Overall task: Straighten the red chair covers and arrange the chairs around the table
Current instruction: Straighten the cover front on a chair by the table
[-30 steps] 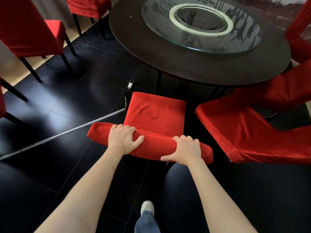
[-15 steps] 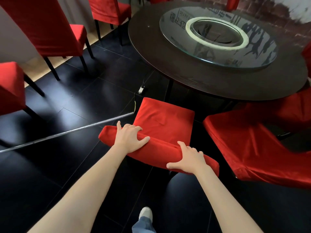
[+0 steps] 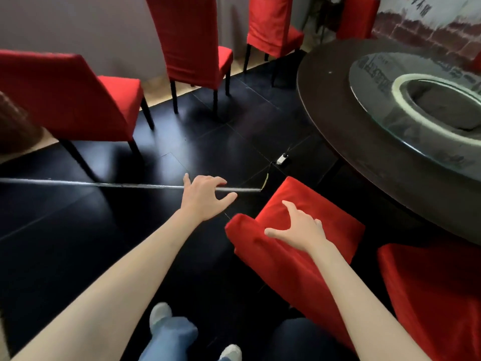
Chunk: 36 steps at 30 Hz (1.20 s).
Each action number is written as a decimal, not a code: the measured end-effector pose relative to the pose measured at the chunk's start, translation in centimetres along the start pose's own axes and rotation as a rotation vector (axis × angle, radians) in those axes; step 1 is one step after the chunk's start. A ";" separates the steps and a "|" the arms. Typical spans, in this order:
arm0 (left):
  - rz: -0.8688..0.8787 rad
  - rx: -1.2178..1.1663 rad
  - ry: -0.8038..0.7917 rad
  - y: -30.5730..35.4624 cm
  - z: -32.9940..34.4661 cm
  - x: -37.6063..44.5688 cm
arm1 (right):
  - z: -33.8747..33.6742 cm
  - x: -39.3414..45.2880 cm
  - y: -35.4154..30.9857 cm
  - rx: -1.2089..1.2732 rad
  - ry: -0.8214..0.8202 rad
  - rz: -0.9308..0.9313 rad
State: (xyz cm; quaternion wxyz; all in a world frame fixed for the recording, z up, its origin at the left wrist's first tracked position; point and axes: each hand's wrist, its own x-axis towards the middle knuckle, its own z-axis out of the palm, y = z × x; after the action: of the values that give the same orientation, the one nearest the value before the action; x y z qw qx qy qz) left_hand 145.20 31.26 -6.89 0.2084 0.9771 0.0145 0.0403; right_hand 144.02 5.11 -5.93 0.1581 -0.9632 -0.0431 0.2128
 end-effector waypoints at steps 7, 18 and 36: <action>-0.131 0.006 0.040 -10.4 -4.8 3.0 | -0.5 7.1 -10.5 -0.058 0.039 -0.094; -0.284 0.090 0.138 -28.1 -15.3 8.4 | 1.7 17.2 -31.8 -0.117 0.007 -0.281; -0.529 0.177 0.107 -51.3 -25.0 18.0 | 2.9 35.7 -60.4 -0.195 -0.054 -0.537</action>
State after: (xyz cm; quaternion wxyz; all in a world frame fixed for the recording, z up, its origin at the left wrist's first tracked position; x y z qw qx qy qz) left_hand 160.42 89.05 -3.75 0.1243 0.9502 0.2836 0.0345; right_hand 174.17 68.48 -3.10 0.1141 -0.9220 -0.3211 0.1837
